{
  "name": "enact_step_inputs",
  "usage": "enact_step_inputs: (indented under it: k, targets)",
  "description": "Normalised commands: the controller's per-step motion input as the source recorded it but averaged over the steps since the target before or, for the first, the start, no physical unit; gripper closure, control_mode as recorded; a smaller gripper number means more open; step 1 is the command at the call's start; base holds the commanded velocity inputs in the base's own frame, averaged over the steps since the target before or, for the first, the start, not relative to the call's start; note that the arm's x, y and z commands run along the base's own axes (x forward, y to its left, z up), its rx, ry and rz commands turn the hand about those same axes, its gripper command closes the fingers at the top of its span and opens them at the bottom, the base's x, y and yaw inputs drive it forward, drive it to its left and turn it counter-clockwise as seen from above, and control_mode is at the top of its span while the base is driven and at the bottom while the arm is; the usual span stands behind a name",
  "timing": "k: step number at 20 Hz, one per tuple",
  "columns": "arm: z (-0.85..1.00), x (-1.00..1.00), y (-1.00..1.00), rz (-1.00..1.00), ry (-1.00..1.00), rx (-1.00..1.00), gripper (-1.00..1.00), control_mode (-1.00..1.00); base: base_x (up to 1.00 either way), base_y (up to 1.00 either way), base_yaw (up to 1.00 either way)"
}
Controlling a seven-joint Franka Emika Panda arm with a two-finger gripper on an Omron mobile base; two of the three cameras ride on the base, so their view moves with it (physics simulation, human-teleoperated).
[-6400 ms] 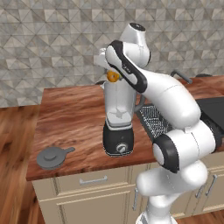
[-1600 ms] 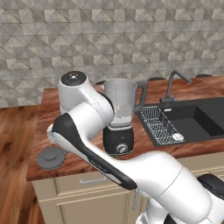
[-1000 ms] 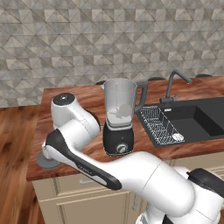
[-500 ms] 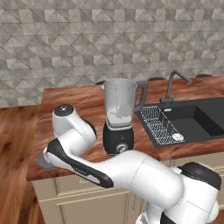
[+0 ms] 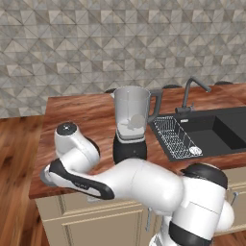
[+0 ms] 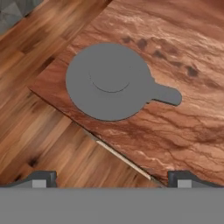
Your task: Open the blender lid, put the orange in the blender, close the lid, and start the blender.
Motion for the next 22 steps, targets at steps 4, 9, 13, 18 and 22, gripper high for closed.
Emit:
enact_step_inputs:
  k: [4, 9, 13, 18, 22]
  targets:
    - [-0.31, 0.36, 0.24, 0.0, 0.05, 0.0, -1.0, -1.0, 0.0, 0.0, 0.0]
    - [-0.27, 0.32, 0.23, 0.0, 0.04, 0.0, -1.0, -1.0, 0.0, 0.0, 0.0]
    - [-0.04, 0.21, 0.09, 0.0, 0.0, 0.0, -1.0, -1.0, 0.0, 0.0, 0.0]
    - [-0.03, 0.14, 0.07, -0.03, 0.0, 0.0, -1.0, -1.0, 0.0, 0.0, 0.0]
    - [-0.21, 0.1, 0.08, -0.02, 0.0, -0.03, -1.0, -1.0, 0.0, 0.0, 0.0]
